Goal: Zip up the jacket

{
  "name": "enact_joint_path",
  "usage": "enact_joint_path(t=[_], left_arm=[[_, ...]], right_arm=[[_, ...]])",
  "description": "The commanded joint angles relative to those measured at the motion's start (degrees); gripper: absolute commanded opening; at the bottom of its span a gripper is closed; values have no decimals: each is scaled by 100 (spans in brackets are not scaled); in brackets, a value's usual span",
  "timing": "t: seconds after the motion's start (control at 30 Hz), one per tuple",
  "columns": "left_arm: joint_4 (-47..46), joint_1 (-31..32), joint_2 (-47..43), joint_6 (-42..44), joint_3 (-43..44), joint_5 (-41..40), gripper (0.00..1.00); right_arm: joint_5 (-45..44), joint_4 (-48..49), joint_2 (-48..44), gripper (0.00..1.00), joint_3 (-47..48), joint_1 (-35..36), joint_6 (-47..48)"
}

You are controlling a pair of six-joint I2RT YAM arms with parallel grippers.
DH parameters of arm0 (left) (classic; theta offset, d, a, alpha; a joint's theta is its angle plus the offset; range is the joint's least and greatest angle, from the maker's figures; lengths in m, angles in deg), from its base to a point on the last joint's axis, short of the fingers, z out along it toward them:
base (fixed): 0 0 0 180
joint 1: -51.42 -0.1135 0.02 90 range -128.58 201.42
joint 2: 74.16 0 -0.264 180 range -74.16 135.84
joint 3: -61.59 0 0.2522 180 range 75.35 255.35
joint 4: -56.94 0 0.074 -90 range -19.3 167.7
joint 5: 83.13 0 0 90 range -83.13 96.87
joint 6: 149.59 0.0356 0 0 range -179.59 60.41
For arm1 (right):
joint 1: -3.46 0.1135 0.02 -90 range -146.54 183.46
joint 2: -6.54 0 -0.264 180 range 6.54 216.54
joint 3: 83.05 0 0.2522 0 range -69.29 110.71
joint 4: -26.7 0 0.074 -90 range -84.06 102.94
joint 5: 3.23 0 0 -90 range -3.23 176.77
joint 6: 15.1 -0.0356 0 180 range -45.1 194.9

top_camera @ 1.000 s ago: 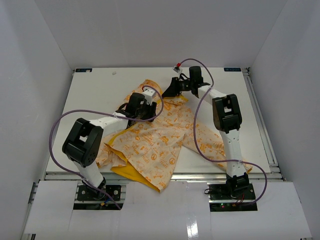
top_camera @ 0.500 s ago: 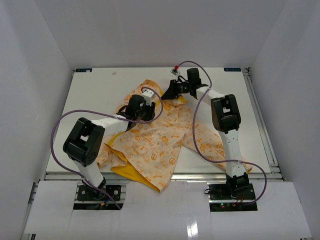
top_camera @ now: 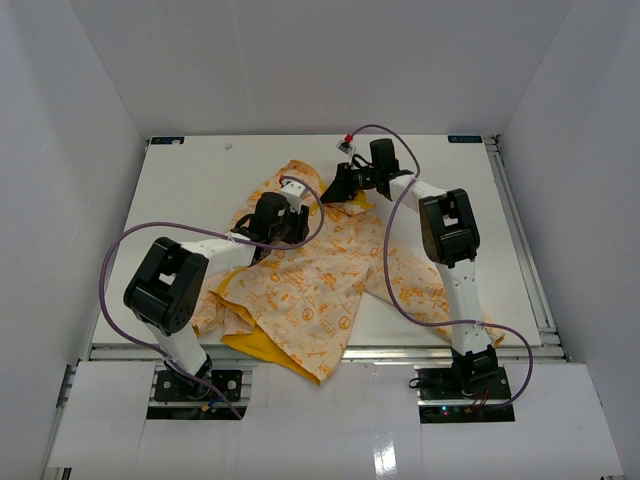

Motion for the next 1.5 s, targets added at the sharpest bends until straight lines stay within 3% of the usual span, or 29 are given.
enact_joint_path(t=[0.0, 0.3, 0.37, 0.43, 0.5, 0.7, 0.93, 1.07, 1.27, 1.33, 1.47], left_arm=[[4, -55, -272, -90, 93, -81, 57], [44, -160, -227, -179, 115, -52, 57], [55, -200, -208, -190, 136, -22, 57], [46, -205, -191, -189, 145, 13, 57], [13, -205, -197, -153, 153, 41, 57], [-61, -205, -275, 222, 228, 112, 61], [-48, -205, -201, 632, 377, 170, 63], [-124, -205, -216, 780, 344, 211, 64], [-253, -205, -147, 912, 268, 724, 65], [-376, -205, -97, 932, 257, 720, 71], [-610, -205, 2, 942, 226, 924, 72]], right_arm=[[268, 16, -21, 43, -130, 3, 198], [377, 12, -61, 39, -230, -28, 398], [293, 5, -89, 31, -249, -28, 423], [211, 5, -102, 14, -253, -32, 419], [195, 6, -119, 8, -262, -32, 401], [228, 81, -354, 8, -340, -23, 96], [853, 1632, -908, 8, -1206, -32, -1147], [1076, 2199, -1150, 8, -1563, -28, -1413], [1189, 2913, -1246, 8, -1781, -6, -2044], [1238, 3496, -1267, 8, -1883, 5, -2501], [1357, 4346, -1211, 8, -1978, 47, -3242]])
